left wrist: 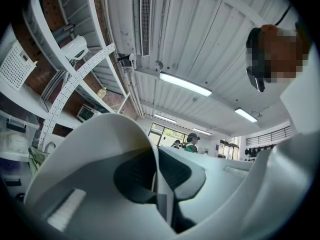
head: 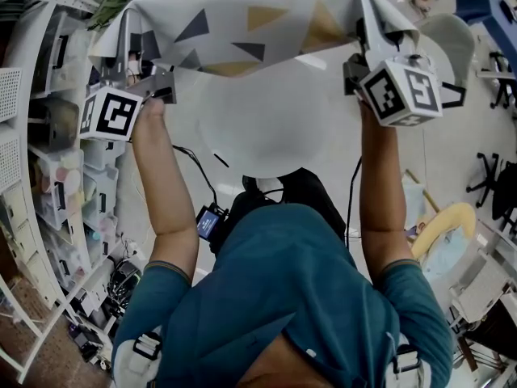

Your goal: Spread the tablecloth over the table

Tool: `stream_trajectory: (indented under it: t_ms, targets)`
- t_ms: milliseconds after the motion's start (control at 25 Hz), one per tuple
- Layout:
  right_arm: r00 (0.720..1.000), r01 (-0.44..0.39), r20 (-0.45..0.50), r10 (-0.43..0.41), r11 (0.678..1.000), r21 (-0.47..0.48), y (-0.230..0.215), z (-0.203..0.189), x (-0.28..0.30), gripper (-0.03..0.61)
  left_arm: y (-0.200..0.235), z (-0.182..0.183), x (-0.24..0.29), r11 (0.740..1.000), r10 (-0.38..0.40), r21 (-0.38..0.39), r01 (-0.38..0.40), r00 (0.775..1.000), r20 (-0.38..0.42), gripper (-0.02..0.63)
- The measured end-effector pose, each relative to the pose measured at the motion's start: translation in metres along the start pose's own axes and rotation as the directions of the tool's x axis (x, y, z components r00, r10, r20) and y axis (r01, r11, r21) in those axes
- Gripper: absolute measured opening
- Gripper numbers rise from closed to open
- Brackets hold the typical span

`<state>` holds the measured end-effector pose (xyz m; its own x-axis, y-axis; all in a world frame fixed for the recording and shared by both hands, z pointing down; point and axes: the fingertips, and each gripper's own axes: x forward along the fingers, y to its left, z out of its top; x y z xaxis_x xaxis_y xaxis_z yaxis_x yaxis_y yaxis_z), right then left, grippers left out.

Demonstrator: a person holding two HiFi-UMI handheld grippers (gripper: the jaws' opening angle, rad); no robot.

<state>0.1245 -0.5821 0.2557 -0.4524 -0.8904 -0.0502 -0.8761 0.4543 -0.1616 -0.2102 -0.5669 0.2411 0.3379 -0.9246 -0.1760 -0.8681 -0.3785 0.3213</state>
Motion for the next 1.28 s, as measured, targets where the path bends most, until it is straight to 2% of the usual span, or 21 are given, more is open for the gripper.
stream_trajectory:
  t_ms: [120,440,800,1280]
  targets:
    - [1.0,-0.004,-0.016,0.004,1.0,-0.022,0.016,-0.002,-0.01,0.028,0.001,-0.006,-0.017,1.0,-0.001,-0.01,0.001,1.0,-0.009,0.003]
    - [0.999,0.046,-0.029,-0.046,0.999,0.009,0.039,-0.029,-0.06,0.029,-0.003,-0.015,-0.07,0.999,-0.017,-0.043,0.016,0.999,-0.032,0.003]
    - [0.993,0.116,-0.036,-0.115,0.993,0.028,0.084,-0.048,-0.141,0.029,-0.021,-0.019,-0.147,0.994,-0.081,-0.071,0.078,0.995,-0.05,0.005]
    - [0.972,0.23,-0.054,-0.227,0.971,0.065,0.131,-0.104,-0.241,0.031,-0.038,-0.053,-0.245,0.982,-0.154,-0.13,0.135,0.977,-0.148,0.005]
